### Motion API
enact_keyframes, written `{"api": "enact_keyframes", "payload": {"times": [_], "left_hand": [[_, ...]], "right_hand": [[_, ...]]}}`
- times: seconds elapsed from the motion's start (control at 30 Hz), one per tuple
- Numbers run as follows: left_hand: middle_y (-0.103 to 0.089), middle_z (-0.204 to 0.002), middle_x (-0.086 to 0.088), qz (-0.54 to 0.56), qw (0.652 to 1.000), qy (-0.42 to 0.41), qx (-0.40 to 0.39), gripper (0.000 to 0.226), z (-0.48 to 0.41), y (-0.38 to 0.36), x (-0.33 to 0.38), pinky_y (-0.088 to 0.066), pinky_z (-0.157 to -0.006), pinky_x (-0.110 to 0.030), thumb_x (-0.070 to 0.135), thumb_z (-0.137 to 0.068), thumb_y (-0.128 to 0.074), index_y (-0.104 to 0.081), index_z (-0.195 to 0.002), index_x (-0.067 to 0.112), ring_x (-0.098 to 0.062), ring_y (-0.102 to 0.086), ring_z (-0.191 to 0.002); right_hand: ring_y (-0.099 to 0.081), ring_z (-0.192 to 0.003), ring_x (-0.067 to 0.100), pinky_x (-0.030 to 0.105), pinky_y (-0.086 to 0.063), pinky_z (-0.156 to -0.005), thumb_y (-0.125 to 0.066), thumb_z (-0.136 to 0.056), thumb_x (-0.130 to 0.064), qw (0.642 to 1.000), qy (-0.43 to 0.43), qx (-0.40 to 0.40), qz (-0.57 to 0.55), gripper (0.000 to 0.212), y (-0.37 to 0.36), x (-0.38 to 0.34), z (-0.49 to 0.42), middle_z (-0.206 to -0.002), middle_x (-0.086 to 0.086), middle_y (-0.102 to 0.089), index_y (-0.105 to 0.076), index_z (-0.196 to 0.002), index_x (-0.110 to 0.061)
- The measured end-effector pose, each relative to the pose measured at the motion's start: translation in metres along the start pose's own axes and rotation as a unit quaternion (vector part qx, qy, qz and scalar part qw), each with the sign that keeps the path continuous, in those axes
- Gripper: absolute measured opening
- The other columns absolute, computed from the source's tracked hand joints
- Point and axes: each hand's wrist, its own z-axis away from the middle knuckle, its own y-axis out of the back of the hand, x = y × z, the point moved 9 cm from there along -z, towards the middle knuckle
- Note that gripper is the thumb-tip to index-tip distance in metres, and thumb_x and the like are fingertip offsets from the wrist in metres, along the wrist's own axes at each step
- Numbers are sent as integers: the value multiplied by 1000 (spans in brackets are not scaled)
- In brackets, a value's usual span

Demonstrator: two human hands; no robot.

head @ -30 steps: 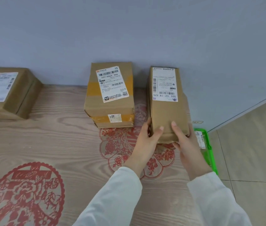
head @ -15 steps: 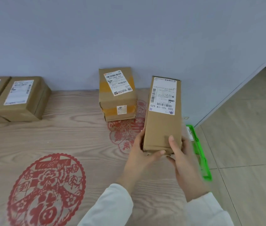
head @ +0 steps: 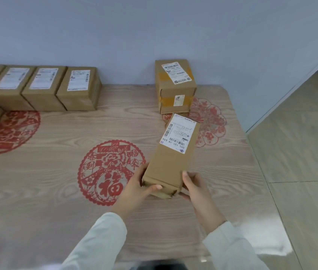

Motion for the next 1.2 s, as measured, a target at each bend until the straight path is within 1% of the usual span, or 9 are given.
{"api": "enact_keyframes", "payload": {"times": [0.17, 0.27, 0.4, 0.5, 0.67, 0.77, 0.87, 1.03, 1.2], "left_hand": [[-57, -124, 18, -29, 999, 33, 5, 70, 17, 16, -32, -42, -104, -27, 33, -69, -81, -43, -128, 37, 1, -52, -118], [-48, -135, 19, -28, 997, 37, 62, 83, 28, 22, -32, -35, -109, -28, 41, -65, -75, -34, -137, 37, 6, -46, -120], [2, -151, 28, -55, 984, 20, 168, 131, 52, 11, -43, -16, -116, -31, 47, -54, -83, 14, -142, 51, -3, -12, -143], [31, -150, 22, -104, 974, -46, 194, 141, 56, -20, -46, -9, -119, -34, 45, -52, -84, 32, -130, 59, -12, 5, -148], [26, -155, 15, -57, 966, -71, 243, 131, 43, -25, -40, -11, -120, -49, 31, -71, -81, 31, -134, 56, -14, 6, -148], [14, -157, 17, -40, 960, -69, 270, 114, 39, 0, -31, -17, -120, -44, 45, -74, -71, 25, -133, 62, -12, -2, -148], [-14, -157, 16, 11, 953, -44, 300, 96, 30, 34, -36, -31, -114, -37, 25, -88, -65, 8, -135, 66, -13, -27, -142], [-23, -156, 11, 82, 930, 17, 359, 77, 19, 60, -58, -26, -117, -42, 31, -98, -50, 5, -152, 34, -7, -28, -141], [-17, -157, 17, 114, 956, 2, 271, 80, 28, 14, -60, -18, -116, -28, 38, -94, -50, 6, -152, 33, 6, -22, -138]], "right_hand": [[-61, -106, 18, 41, -51, -94, -58, -93, -28, 1000, -12, -12, -1, 27, -19, 35, -1, -115, 6, -64, -54, -110, -7], [-55, -118, 15, 38, -45, -102, -62, -90, -34, 1000, 14, 26, 10, 48, -7, 27, -14, -130, -1, -55, -49, -129, -10], [-32, -138, 14, 36, -26, -115, -52, -94, -41, 987, 119, 102, 34, 65, 26, -26, -57, -152, 2, -31, -29, -147, -12], [-22, -143, 11, 36, -18, -119, -49, -94, -46, 981, 164, 84, 65, 72, 23, -59, -94, -158, -3, -17, -18, -152, -17], [-35, -136, 7, 28, -29, -113, -47, -97, -40, 981, 166, 22, 98, 59, 9, -73, -121, -151, -6, -33, -27, -149, -19], [-52, -99, -3, 13, -40, -83, -52, -95, -38, 976, 194, 59, 76, 38, 24, -69, -108, -118, -3, -57, -53, -124, -14], [-56, -96, 5, 9, -40, -75, -55, -95, -33, 977, 182, 85, 67, 26, 40, -50, -87, -113, 3, -61, -57, -111, -13], [-60, -92, 22, 45, -49, -93, -72, -81, -36, 987, 119, 34, 98, 24, 38, 5, -63, -93, 4, -64, -57, -90, -20], [-50, -123, 13, 42, -37, -110, -60, -72, -63, 988, 151, 42, -8, 63, 32, 1, -68, -131, -4, -55, -53, -123, -26]]}}
